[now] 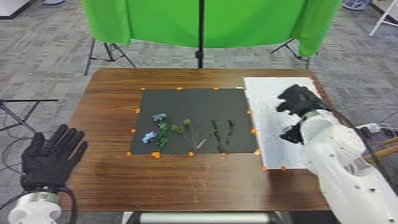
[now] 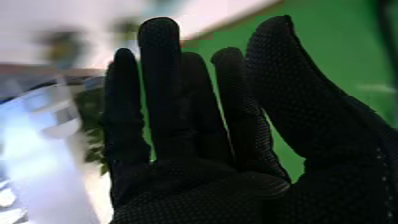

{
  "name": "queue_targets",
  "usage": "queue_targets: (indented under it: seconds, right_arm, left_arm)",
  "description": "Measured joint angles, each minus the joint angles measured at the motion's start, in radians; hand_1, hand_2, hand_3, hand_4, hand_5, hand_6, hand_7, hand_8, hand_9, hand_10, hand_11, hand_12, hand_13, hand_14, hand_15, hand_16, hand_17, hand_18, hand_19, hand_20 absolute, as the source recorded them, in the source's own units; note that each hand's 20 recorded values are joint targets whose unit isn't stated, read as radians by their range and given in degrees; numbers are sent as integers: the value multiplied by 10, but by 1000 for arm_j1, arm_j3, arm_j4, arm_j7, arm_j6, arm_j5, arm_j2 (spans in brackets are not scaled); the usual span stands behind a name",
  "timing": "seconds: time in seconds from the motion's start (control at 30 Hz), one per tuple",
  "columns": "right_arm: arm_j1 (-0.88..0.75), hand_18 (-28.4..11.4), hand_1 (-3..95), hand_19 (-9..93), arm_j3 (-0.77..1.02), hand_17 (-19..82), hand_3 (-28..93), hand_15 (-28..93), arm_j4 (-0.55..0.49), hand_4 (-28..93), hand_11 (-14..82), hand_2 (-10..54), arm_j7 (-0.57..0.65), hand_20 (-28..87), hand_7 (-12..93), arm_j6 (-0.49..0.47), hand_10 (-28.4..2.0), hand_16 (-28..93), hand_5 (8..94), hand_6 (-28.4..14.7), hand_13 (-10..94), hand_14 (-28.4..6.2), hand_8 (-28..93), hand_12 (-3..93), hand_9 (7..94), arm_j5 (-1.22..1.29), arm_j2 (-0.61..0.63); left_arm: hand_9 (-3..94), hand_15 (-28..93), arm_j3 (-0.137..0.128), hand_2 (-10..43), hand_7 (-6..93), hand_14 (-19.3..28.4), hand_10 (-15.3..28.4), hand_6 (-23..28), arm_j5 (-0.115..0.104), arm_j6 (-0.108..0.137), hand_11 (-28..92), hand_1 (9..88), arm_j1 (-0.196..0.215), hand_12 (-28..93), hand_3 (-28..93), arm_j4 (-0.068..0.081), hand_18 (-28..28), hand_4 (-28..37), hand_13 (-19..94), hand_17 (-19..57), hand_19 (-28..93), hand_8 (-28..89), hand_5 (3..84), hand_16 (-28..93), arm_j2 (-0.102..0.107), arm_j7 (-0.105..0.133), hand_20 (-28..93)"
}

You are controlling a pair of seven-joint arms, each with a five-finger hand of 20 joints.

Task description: Arrange flowers

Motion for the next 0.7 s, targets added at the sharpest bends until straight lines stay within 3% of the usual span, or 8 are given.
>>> queue_targets:
  seconds: [0.23, 0.37, 0.57, 0.7]
  right_arm:
    - [-6, -199, 483, 735, 19, 244, 734, 522, 75, -283, 99, -95, 25, 332, 120, 22, -138, 210, 551, -26, 556, -114, -115, 147, 518, -29, 1]
    - [-14, -202, 503, 746, 35, 251, 655, 532, 67, -283, 103, -95, 64, 337, 121, 54, -141, 204, 562, -29, 568, -112, -114, 145, 534, -26, 1]
    - [-73, -205, 507, 760, 111, 256, 646, 558, 21, -283, 105, -95, 85, 346, 121, 168, -140, 213, 567, -30, 576, -115, -116, 146, 539, -18, 11]
    - [-88, -209, 542, 767, 137, 255, 478, 577, 19, -283, 103, -95, 121, 354, 110, 170, -149, 211, 552, -38, 562, -124, -109, 148, 530, -31, 18]
  left_arm:
    - [438, 379, 16, 157, 112, 148, 154, 101, 10, 8, 215, 289, 0, 110, 688, -3, 140, -283, 385, -59, 380, -88, 485, -60, 1, 17, 139]
    - [441, 380, 26, 157, 114, 148, 155, 102, 9, 13, 215, 288, -3, 110, 688, -5, 140, -283, 388, -59, 381, -89, 486, -60, 2, 26, 139]
    - [441, 380, 34, 157, 114, 148, 155, 102, 9, 14, 215, 288, -17, 109, 689, -4, 142, -283, 389, -56, 401, -90, 487, -61, 7, 27, 151]
    - [441, 380, 36, 157, 114, 148, 155, 102, 8, 13, 215, 287, -27, 109, 688, -3, 143, -283, 387, -56, 404, -90, 487, -61, 9, 25, 153]
